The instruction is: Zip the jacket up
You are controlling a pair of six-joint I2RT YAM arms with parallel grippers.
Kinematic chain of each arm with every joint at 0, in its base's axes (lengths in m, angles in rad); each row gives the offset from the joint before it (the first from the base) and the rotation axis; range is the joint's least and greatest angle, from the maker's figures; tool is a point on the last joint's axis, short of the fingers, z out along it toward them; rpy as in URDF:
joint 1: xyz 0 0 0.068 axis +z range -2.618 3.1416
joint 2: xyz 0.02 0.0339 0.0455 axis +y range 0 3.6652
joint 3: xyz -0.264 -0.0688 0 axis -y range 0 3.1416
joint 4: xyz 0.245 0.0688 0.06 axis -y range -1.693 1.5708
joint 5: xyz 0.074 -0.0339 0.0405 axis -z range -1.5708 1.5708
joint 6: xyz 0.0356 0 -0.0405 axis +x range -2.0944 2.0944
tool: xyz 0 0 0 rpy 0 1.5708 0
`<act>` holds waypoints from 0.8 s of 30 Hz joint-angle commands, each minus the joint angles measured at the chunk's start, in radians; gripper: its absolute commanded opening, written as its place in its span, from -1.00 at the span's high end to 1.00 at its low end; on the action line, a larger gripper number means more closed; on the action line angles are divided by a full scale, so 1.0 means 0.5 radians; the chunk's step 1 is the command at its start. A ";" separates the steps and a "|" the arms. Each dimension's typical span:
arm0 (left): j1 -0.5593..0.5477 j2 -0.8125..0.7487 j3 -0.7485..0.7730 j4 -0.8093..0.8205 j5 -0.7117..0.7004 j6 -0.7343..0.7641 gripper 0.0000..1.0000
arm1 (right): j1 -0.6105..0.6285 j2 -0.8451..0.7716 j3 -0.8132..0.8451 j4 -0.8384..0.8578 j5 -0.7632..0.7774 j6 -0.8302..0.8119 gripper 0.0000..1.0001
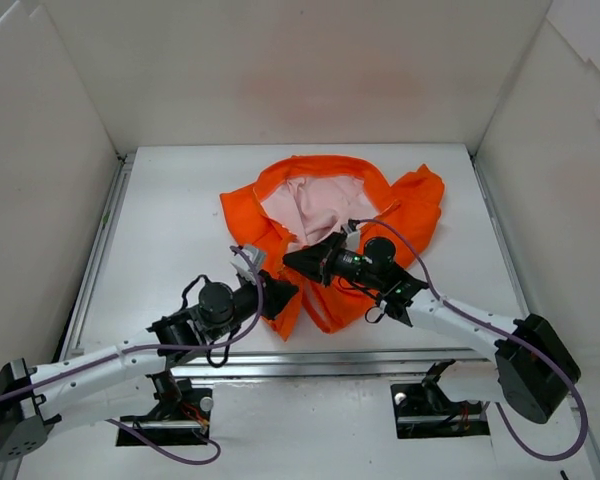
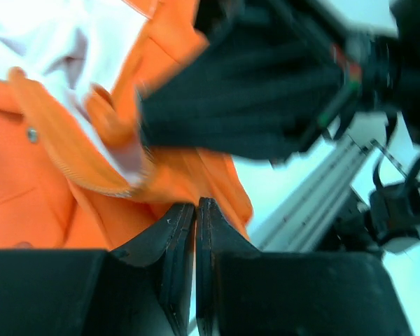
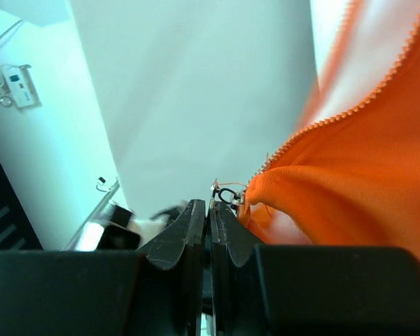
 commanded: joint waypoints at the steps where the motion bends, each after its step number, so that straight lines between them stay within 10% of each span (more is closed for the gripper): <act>1: -0.214 -0.034 -0.070 -0.328 0.800 -0.068 1.00 | -0.226 -0.042 0.386 0.533 0.669 -0.043 1.00; 12: -0.276 -0.175 -0.094 -0.407 0.718 -0.116 1.00 | -0.321 0.210 0.534 0.587 0.571 -0.120 1.00; 20: -0.190 -0.460 -0.092 -0.800 -0.382 -0.616 0.84 | -0.134 -0.320 -0.027 0.395 0.651 -0.481 1.00; 24: 0.147 -0.378 -0.006 -0.892 -0.482 -0.681 0.62 | -0.116 -0.783 -0.248 -0.095 0.682 -0.650 1.00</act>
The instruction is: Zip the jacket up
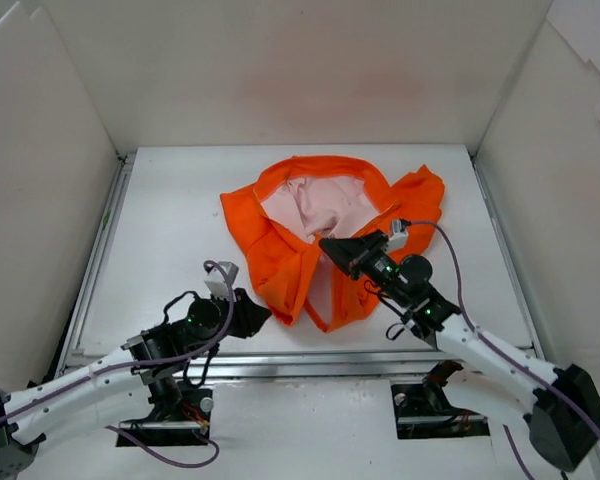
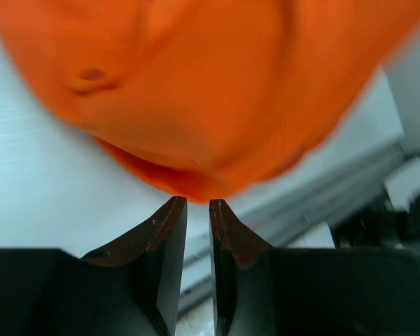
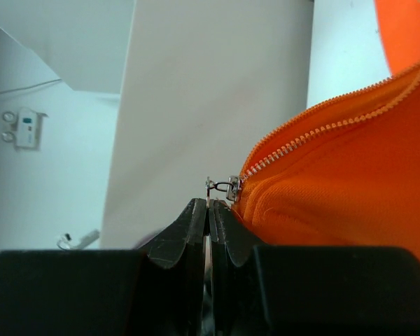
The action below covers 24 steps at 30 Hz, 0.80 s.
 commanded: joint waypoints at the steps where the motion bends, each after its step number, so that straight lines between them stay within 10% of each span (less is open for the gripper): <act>1: 0.283 0.127 0.179 -0.072 -0.282 -0.176 0.58 | 0.018 -0.359 -0.092 -0.158 0.087 -0.213 1.00; 6: 0.914 0.691 0.201 0.354 0.086 -0.149 0.26 | 0.073 -0.507 -0.255 -0.299 -0.011 -0.244 1.00; 15: 1.324 1.965 0.792 0.790 0.577 -0.121 0.17 | 0.245 -0.231 -0.295 -0.051 -0.076 -0.238 1.00; 24: 1.260 3.004 2.524 0.283 0.813 0.081 0.25 | 0.383 0.689 -0.139 0.504 0.141 -0.162 1.00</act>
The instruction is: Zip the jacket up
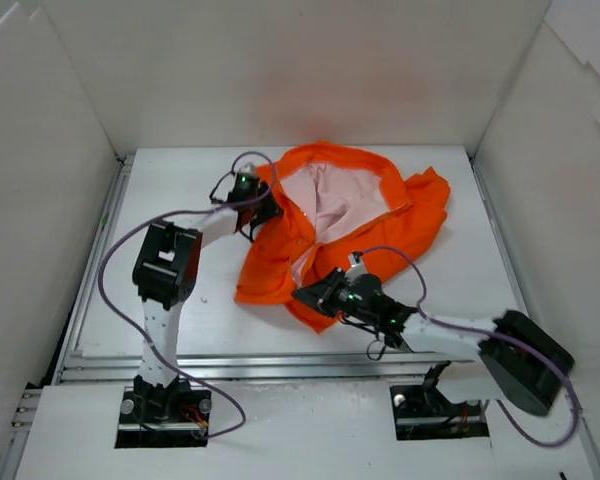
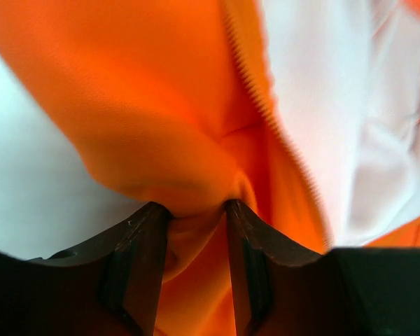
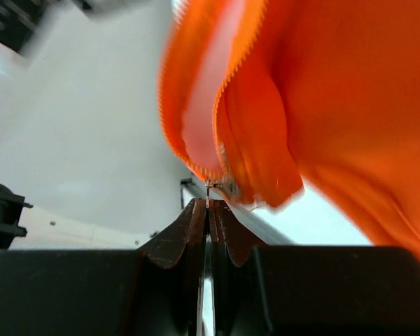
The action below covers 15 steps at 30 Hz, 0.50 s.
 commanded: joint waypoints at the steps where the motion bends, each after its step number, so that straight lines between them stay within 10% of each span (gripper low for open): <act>1: -0.104 0.336 1.080 -0.196 0.181 0.158 0.26 | 0.039 0.338 0.164 0.578 0.213 0.108 1.00; 5: -0.141 0.407 1.640 -0.676 0.145 0.400 0.18 | 0.097 0.689 0.259 1.060 0.379 0.304 1.00; 13: -0.009 -1.404 -0.996 0.253 -0.321 0.128 -0.06 | 0.238 0.824 0.324 1.202 0.444 0.412 0.96; 15: -0.073 -1.834 -1.459 0.352 -0.429 0.024 -0.02 | 0.263 0.778 0.354 1.113 0.401 0.403 0.27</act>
